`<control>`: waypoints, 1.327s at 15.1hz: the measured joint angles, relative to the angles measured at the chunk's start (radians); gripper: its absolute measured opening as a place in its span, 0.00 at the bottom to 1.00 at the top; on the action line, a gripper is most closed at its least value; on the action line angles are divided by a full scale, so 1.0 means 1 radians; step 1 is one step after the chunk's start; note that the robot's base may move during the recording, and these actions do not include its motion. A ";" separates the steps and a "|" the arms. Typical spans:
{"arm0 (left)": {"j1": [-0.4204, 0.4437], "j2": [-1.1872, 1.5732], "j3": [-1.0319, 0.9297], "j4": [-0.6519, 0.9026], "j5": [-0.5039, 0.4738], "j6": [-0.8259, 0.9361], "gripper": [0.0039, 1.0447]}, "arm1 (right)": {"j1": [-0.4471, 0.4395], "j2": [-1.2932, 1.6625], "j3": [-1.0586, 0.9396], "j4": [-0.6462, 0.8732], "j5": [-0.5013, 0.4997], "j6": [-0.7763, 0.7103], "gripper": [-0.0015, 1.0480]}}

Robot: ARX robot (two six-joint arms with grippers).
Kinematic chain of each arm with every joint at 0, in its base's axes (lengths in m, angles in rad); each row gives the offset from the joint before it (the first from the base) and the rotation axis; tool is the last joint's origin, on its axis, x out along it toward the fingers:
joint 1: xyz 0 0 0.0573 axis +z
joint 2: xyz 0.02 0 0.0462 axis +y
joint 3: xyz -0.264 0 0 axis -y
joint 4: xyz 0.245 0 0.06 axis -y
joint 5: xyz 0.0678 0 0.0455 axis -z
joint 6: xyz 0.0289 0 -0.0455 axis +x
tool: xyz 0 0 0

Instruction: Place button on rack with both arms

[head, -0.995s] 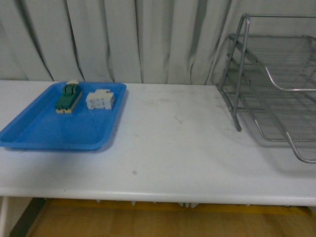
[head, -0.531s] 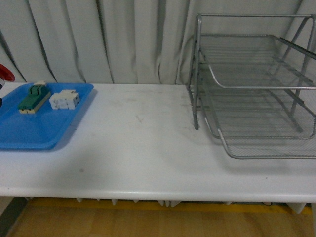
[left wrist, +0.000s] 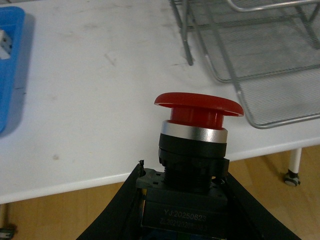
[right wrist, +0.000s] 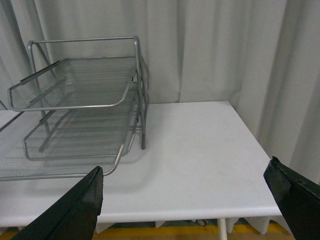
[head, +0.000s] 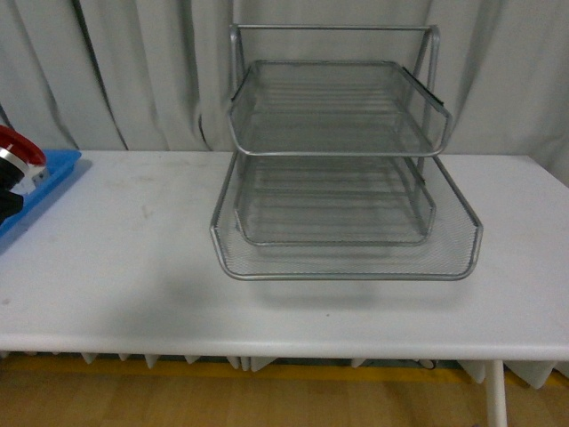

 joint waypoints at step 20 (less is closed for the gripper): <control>-0.413 1.076 1.075 -0.298 -0.084 0.002 0.34 | 0.000 0.000 0.000 -0.001 0.000 0.000 0.94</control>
